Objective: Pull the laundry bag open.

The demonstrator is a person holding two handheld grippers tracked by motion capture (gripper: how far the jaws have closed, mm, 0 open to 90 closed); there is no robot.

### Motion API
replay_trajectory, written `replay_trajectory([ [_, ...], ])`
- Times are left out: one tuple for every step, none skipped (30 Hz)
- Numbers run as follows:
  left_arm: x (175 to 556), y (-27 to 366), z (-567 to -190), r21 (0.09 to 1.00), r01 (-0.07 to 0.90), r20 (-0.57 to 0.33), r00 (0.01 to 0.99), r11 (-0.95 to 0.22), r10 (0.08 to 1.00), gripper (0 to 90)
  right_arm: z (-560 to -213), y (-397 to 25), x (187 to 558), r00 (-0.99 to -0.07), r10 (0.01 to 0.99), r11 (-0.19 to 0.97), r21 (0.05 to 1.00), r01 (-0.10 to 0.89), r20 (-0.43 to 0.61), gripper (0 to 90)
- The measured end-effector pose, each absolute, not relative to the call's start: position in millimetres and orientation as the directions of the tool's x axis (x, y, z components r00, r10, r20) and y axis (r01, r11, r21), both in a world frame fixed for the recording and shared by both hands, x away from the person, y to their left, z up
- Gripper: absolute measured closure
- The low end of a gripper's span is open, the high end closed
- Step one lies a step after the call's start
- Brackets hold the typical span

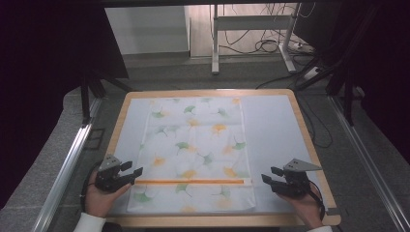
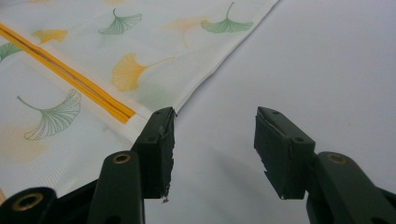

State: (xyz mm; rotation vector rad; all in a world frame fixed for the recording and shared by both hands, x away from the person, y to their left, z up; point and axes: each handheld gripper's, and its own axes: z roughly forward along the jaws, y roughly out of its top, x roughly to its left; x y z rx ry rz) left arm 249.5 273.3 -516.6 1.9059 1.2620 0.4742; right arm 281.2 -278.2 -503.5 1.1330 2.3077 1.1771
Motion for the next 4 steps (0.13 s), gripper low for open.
replay_trajectory([
  [249.5, 273.2, -516.7, 0.775, 0.600, -0.110, 0.435, -0.197, 0.894, 45.5, -503.4, -277.3, 280.8, -0.640, 0.765, 0.352, 0.787, 0.506, 0.069, 47.5],
  [249.7, 273.4, -516.7, 0.775, 0.601, -0.110, 0.435, -0.197, 0.894, 45.4, -503.5, -276.8, 280.7, -0.642, 0.764, 0.355, 0.789, 0.502, 0.065, 47.3],
  [249.8, 273.4, -516.8, 0.774, 0.602, -0.112, 0.434, -0.196, 0.894, 45.2, -503.3, -276.5, 280.5, -0.644, 0.763, 0.358, 0.788, 0.501, 0.063, 47.0],
  [249.9, 273.3, -516.9, 0.774, 0.603, -0.111, 0.432, -0.195, 0.895, 45.1, -503.4, -276.3, 280.4, -0.645, 0.762, 0.359, 0.788, 0.501, 0.062, 46.7],
])
